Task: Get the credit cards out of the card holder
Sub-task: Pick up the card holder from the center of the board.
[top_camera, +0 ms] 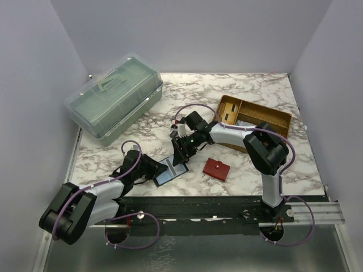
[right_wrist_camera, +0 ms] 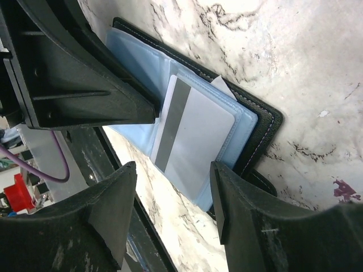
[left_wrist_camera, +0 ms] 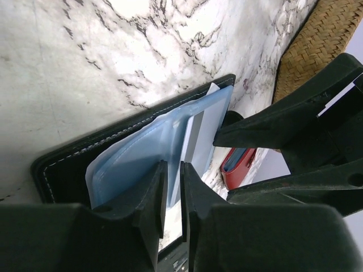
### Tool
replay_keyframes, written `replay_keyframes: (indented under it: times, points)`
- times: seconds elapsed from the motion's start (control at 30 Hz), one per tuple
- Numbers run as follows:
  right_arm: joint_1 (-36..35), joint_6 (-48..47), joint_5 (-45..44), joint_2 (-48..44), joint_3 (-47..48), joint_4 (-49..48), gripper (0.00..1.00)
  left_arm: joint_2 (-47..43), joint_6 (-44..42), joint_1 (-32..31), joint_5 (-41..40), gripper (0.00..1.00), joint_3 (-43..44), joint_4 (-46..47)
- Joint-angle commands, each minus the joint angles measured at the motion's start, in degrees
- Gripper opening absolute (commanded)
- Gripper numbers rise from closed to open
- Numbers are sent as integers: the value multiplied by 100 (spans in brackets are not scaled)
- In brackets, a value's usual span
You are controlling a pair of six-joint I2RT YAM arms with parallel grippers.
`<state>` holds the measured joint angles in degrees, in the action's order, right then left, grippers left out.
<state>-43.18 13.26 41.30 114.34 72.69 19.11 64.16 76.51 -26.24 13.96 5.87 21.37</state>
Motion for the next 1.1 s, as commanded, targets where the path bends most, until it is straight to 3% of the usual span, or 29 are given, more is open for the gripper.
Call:
replay_keyframes:
  times: [0.0, 0.53, 0.87, 1.07]
  points:
    - [-6, -61, -560, 113, 18, 192, 61, 46, -61, 13, -206, 20, -176, -444]
    - [-10, -217, -1219, -202, -97, 203, 61, 782, -263, 14, -310, 12, 90, -806]
    - [-24, -24, -1815, -346, -213, 142, 64, 1247, -364, 14, -437, 2, 362, -1215]
    - [-46, 115, -1668, -343, -309, 83, 64, 1428, -416, 11, -421, 1, 441, -1192]
